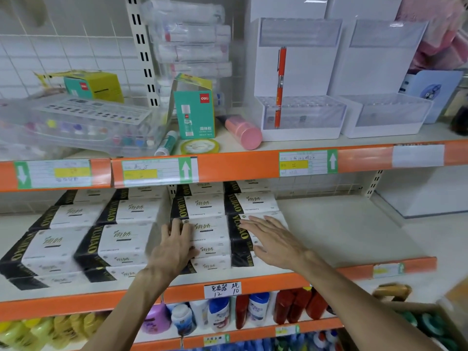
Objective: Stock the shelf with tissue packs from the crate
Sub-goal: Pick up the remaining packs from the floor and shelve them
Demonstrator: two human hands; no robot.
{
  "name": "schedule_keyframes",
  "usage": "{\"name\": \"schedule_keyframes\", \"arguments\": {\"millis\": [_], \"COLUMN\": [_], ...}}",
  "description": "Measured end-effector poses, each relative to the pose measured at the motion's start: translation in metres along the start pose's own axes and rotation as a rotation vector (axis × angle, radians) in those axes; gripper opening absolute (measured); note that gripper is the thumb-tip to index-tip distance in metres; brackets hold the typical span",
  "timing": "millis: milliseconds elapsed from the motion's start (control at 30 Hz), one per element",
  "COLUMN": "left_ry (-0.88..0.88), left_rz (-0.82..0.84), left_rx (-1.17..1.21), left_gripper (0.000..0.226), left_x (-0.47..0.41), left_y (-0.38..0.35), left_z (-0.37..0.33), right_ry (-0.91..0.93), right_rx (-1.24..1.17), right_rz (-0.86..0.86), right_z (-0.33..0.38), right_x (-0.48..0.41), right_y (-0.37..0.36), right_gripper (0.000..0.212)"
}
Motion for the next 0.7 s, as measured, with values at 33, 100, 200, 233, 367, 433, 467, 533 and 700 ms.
{"name": "schedule_keyframes", "arguments": {"millis": [33,100,200,233,367,433,467,533,700], "left_ry": [0.006,0.017,0.048,0.042,0.007,0.004,0.007,0.013,0.016], "left_rz": [0.001,-0.004,-0.042,-0.053,0.0,0.079,0.11,0.154,0.191], "left_rx": [-0.005,-0.02,-0.048,-0.053,-0.011,-0.025,-0.038,-0.046,0.005], "left_gripper": [0.058,0.058,0.06,0.063,0.09,0.092,0.091,0.088,0.087], "left_x": [0.0,0.001,0.008,0.011,0.03,0.042,0.048,0.063,0.117], "left_y": [0.0,0.0,0.008,0.01,0.012,0.01,0.011,0.013,-0.001], "left_z": [0.0,-0.002,-0.009,-0.014,-0.041,-0.06,-0.07,-0.091,-0.145], "right_ry": [-0.001,0.001,-0.004,-0.014,-0.068,-0.1,-0.122,-0.159,-0.194], "right_rx": [0.002,0.009,0.047,0.055,0.099,0.108,0.104,0.084,0.087], "right_rz": [0.003,0.012,-0.02,-0.044,-0.065,-0.036,-0.028,-0.012,0.038], "right_z": [0.0,0.0,0.007,0.011,0.019,0.019,0.018,0.017,0.019], "right_x": [0.0,0.0,0.004,0.008,0.038,0.057,0.068,0.093,0.177], "right_y": [0.0,0.004,0.014,0.019,0.031,0.036,0.04,0.047,0.05], "right_gripper": [0.067,0.066,0.068,0.068,0.07,0.071,0.072,0.073,0.072]}}
Point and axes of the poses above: each hand's wrist, its own x-axis away from the middle knuckle, its own y-axis out of the back of the hand, z = x × y, the point moved 6 cm from there along -x, towards the middle knuckle, and after that the axes turned 13 degrees about x, right-handed, at the moved point
